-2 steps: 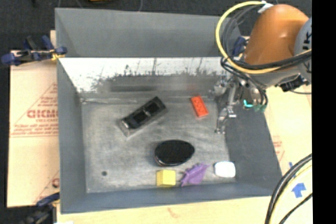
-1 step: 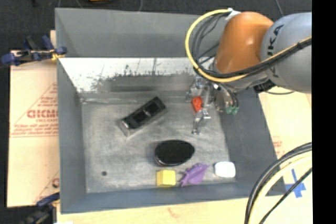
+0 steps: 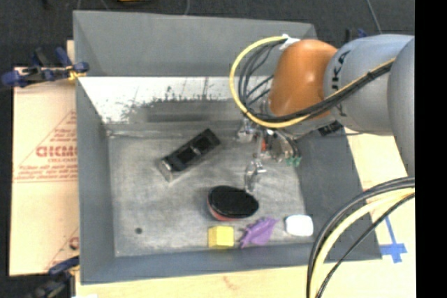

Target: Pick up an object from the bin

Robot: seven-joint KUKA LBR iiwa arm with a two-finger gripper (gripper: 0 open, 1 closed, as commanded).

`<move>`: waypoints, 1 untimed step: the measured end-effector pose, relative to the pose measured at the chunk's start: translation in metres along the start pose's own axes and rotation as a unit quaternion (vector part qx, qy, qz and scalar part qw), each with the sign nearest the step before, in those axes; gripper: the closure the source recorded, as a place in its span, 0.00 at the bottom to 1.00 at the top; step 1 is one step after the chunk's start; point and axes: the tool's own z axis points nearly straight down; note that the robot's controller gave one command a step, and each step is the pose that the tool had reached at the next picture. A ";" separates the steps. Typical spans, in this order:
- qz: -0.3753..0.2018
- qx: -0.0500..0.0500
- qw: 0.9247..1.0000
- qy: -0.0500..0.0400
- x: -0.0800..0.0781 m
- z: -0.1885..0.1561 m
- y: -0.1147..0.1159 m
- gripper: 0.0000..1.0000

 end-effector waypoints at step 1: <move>0.026 0.000 1.000 0.008 0.040 0.016 0.017 0.00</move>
Offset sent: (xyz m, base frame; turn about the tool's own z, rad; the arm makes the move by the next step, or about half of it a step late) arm -0.0910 0.0389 -0.0324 -0.0187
